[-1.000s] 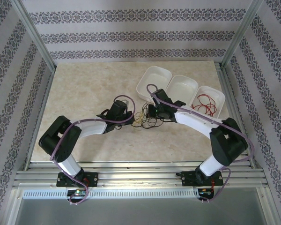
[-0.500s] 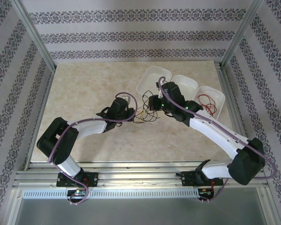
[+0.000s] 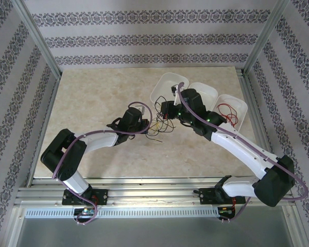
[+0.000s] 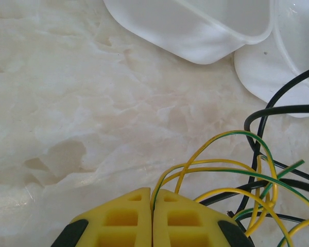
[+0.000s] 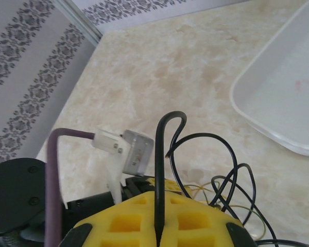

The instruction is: Untangle the cables

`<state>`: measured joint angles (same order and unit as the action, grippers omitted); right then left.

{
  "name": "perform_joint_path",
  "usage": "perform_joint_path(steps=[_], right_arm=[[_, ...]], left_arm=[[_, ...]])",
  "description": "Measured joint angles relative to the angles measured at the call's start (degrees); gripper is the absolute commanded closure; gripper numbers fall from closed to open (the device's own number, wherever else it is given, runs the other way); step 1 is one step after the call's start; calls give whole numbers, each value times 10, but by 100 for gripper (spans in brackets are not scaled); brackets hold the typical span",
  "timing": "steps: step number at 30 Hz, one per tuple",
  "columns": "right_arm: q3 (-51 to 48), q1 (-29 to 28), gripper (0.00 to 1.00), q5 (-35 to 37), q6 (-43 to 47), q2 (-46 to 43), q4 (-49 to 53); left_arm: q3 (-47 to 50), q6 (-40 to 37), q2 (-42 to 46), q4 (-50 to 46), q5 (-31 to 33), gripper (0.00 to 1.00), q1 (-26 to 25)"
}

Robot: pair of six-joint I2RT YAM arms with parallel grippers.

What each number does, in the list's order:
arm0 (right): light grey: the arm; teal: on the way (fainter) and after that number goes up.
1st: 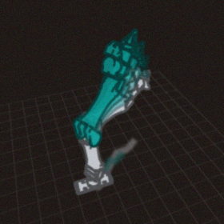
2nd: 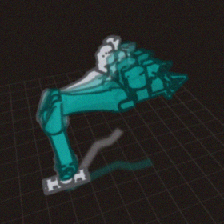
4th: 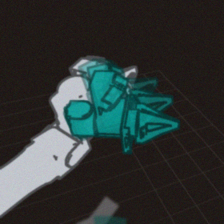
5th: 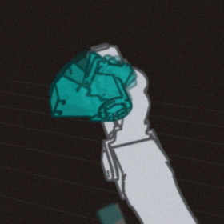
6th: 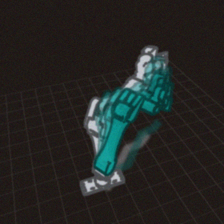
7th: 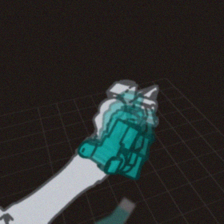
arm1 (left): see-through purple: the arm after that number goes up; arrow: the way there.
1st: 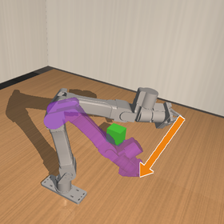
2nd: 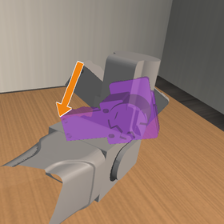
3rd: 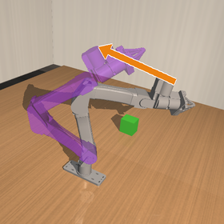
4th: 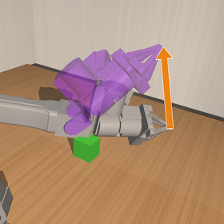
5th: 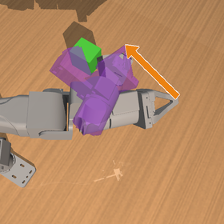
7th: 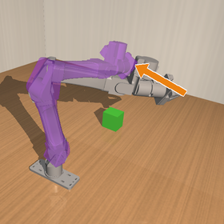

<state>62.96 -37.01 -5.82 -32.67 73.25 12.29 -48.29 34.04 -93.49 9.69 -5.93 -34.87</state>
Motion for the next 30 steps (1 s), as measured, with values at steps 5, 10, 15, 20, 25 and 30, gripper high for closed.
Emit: perform_joint_path(steps=[5, 10, 15, 20, 25, 30], right_arm=[[-14, 0, 100, -14, -2, -3, -41], [-42, 0, 100, -27, -6, -21, -84], [-58, 0, 100, -47, -14, -43, -128], [-64, 0, 100, -67, -17, -64, -164], [-69, 0, 100, -89, -17, -75, -195], [-77, 0, 100, -109, -19, -86, -220]], left_arm=[[0, 0, -2, 0, 0, 100, 0], [0, 0, -13, 0, 0, 100, 0], [0, 3, -20, 0, 0, 100, 0], [0, 5, -23, 0, 0, 100, 0], [0, 7, -25, 0, 0, 100, 0], [0, 7, -25, 0, 0, 100, 0]])
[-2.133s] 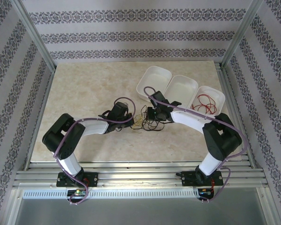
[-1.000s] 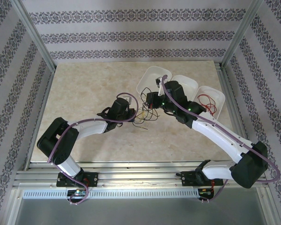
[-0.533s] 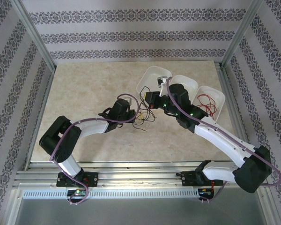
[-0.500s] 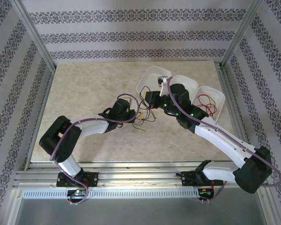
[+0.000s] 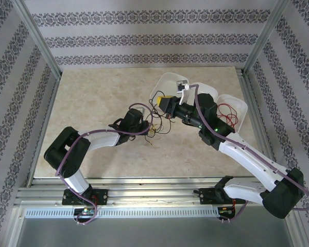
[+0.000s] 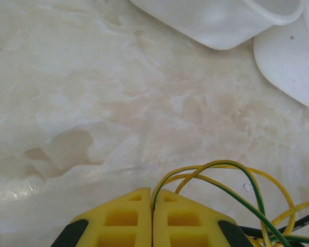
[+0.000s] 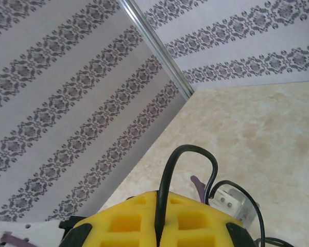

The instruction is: Untangle the cables

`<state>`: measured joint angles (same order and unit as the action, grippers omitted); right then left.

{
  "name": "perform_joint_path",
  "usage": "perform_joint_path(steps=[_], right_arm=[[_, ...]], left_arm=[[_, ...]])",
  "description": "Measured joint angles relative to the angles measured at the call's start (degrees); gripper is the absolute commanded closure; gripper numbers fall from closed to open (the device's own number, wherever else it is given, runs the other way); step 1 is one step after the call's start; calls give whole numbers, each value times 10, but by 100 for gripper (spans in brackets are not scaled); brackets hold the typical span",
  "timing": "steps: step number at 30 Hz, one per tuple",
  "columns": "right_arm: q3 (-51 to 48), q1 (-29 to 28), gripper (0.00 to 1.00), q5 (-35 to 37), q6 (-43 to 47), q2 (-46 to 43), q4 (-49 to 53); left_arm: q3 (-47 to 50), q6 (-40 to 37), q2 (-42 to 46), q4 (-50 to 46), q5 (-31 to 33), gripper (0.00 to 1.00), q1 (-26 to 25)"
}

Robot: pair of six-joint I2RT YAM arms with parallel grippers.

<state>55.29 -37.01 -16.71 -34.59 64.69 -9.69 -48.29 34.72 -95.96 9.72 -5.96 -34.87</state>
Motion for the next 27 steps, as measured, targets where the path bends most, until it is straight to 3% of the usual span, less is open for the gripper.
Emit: perform_joint_path(steps=[27], right_arm=[[8, 0, 100, -14, 50, -79, -11]], left_arm=[[0, 7, -10, 1, 0, 100, 0]])
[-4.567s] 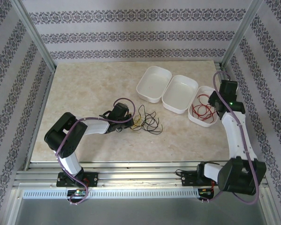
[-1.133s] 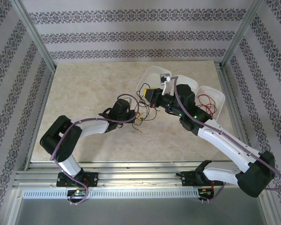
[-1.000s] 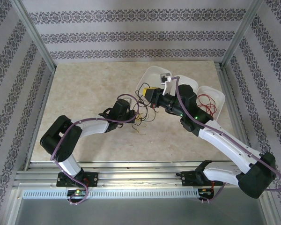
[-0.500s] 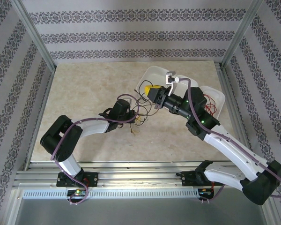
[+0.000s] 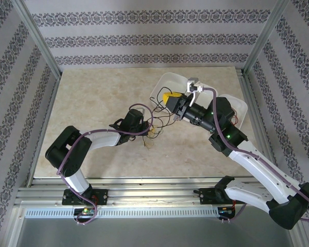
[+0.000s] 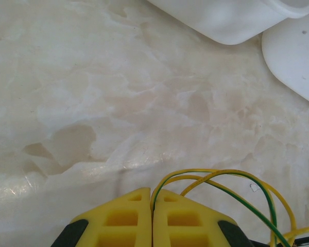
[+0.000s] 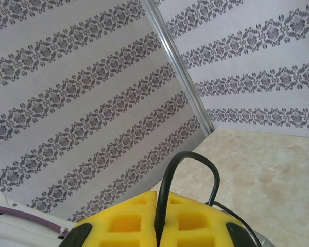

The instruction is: Untangle the cables

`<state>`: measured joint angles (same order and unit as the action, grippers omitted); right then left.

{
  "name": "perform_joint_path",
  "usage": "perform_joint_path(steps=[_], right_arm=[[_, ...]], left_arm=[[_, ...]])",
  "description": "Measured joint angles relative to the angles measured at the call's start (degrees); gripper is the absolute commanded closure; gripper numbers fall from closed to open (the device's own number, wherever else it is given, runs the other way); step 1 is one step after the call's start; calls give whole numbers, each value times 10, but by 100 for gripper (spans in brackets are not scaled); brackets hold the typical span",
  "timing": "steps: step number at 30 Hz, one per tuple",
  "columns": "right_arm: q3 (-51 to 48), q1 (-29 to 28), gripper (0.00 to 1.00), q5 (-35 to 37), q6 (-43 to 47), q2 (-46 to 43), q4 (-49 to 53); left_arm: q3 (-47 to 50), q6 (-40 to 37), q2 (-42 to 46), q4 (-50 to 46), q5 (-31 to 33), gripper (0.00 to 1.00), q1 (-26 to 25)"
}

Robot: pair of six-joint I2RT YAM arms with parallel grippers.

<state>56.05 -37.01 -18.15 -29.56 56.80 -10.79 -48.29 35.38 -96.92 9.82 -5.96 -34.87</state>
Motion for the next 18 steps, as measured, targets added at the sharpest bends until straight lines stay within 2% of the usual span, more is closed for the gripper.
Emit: perform_joint_path(steps=[13, 18], right_arm=[[24, 14, 100, 13, 17, -20, 15], [44, 24, 100, 39, 33, -26, 54]], left_arm=[[0, 0, 0, 0, 0, 100, 0], [0, 0, 0, 0, 0, 100, 0]])
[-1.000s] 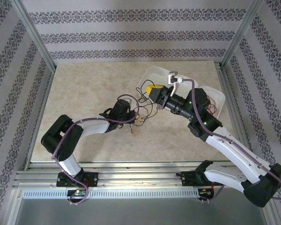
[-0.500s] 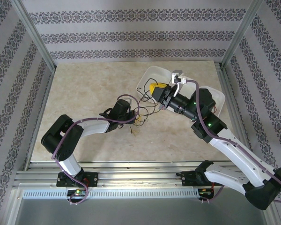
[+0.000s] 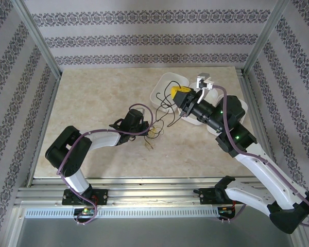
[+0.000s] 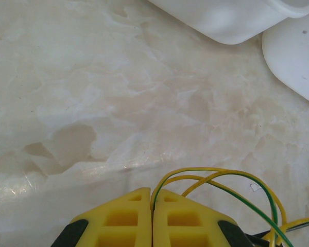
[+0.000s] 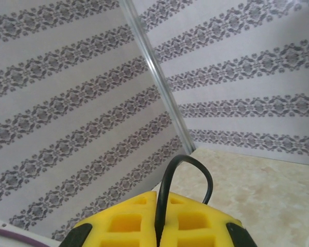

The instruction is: Untangle the cables

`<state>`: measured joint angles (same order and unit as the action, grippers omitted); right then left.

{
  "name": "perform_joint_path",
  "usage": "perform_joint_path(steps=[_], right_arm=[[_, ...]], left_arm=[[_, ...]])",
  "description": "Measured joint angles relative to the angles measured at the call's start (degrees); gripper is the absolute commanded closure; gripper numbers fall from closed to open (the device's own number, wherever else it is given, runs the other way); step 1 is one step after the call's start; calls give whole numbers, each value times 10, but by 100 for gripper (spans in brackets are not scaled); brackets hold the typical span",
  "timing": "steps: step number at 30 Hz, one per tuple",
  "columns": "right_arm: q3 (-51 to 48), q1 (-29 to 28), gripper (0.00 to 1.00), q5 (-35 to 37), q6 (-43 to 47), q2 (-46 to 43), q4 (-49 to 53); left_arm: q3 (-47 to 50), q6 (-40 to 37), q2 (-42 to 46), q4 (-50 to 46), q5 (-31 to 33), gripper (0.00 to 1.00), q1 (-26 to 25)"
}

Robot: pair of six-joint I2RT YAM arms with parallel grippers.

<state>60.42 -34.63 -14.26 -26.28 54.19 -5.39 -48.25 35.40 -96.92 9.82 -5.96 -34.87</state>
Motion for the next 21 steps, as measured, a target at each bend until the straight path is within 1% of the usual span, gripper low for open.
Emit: perform_joint_path(steps=[8, 11, 17, 21], right_arm=[[50, 39, 100, 61, 31, -33, 89], [65, 42, 100, 63, 36, -33, 105], [74, 41, 100, 41, 22, 18, 127], [74, 41, 100, 29, 14, 61, 166]], left_arm=[[8, 9, 0, 0, 2, 100, 0], [12, 8, 0, 0, 2, 100, 0], [12, -8, 12, 0, -3, 100, 0], [12, -29, 39, -2, 1, 100, 0]])
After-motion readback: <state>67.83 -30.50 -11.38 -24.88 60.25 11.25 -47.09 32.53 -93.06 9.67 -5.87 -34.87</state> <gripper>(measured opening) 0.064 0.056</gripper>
